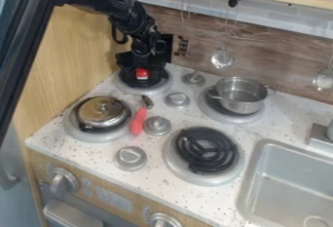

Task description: Take the red object on the upper left burner and put it on lower right burner

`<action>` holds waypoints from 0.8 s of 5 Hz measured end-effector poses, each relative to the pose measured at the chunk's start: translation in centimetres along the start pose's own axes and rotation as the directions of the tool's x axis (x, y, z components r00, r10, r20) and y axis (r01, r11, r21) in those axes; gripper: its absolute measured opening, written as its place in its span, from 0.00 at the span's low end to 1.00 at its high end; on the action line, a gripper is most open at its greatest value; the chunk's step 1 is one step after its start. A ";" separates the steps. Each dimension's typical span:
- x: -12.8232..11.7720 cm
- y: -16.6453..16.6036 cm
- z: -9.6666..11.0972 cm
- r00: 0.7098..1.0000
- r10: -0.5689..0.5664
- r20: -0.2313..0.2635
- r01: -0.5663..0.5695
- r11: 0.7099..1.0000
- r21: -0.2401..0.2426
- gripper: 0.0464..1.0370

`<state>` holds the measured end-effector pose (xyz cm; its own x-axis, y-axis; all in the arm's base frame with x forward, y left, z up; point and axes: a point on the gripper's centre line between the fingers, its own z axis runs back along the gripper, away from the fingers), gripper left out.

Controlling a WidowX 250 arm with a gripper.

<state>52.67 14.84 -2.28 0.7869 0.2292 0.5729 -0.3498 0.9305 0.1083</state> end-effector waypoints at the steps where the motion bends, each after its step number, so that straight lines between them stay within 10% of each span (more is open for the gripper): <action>1: 0.1 0.0 -0.1 1.000 -0.003 0.009 0.003 1.000 0.002 0.90; 2: 0.1 -0.3 -0.2 1.000 -0.009 0.014 0.009 1.000 0.004 0.61; 4: -1.0 -0.9 0.6 0.998 -0.058 0.003 0.058 0.997 -0.046 0.51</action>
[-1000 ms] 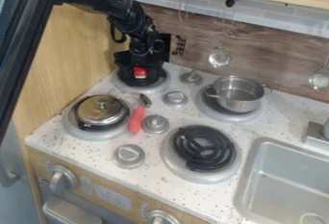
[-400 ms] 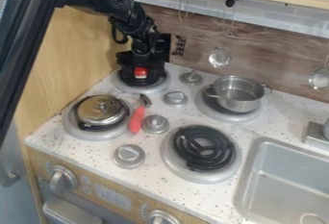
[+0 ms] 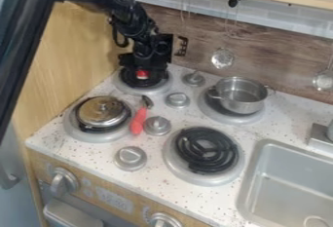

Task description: Take the red object on the upper left burner and put it on lower right burner

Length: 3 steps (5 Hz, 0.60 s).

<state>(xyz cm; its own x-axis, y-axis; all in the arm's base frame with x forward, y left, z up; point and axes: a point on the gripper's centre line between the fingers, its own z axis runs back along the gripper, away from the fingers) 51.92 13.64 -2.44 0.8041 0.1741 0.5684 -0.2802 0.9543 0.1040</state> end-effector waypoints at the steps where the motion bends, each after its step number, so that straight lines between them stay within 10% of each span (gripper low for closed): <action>1: -1.7 -0.7 2.3 0.997 -0.068 -0.027 0.067 0.997 -0.049 0.51; 3: -4.2 -2.6 8.5 0.983 -0.181 0.019 0.181 0.965 -0.192 0.51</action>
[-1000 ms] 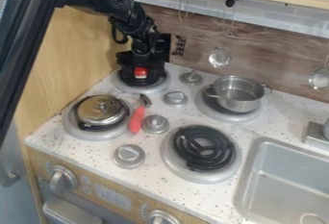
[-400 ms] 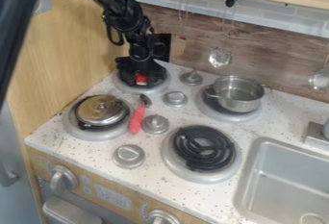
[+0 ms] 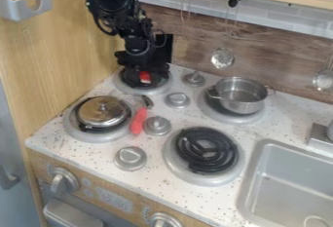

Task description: Take the red object on the upper left burner and put it on lower right burner

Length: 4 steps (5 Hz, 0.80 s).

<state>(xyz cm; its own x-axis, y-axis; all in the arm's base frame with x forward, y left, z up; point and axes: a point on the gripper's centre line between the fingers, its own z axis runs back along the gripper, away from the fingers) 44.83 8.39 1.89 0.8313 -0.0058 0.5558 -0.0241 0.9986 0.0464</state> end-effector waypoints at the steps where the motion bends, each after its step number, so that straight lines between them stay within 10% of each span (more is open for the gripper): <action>1: -1.6 -3.3 1.6 0.995 -0.092 -0.032 0.089 0.992 -0.090 0.51; 4: -7.0 -12.1 2.7 0.923 -0.365 -0.122 0.320 0.904 -0.284 0.51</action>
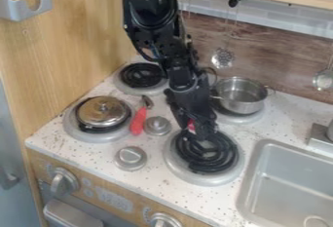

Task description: Take the red object on the upper left burner and put it on lower right burner

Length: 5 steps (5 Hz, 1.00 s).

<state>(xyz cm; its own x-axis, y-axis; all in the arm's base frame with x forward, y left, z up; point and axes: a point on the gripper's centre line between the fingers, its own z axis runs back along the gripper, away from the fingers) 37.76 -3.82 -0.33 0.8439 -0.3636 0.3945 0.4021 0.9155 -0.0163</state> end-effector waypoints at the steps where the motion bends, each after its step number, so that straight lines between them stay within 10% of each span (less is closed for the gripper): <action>1: -1.2 -0.8 -0.3 0.998 -0.020 -0.053 0.020 1.000 -0.002 0.51; 4: -2.9 -1.8 -1.5 0.979 0.002 -0.203 -0.007 1.000 -0.023 0.59; 5: -2.8 -1.8 -1.5 0.967 0.015 -0.254 -0.026 0.999 -0.039 0.91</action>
<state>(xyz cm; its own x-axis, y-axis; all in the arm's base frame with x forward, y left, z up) 35.21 -4.75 -2.73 0.9125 -0.3816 0.1476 0.3936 0.9172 -0.0621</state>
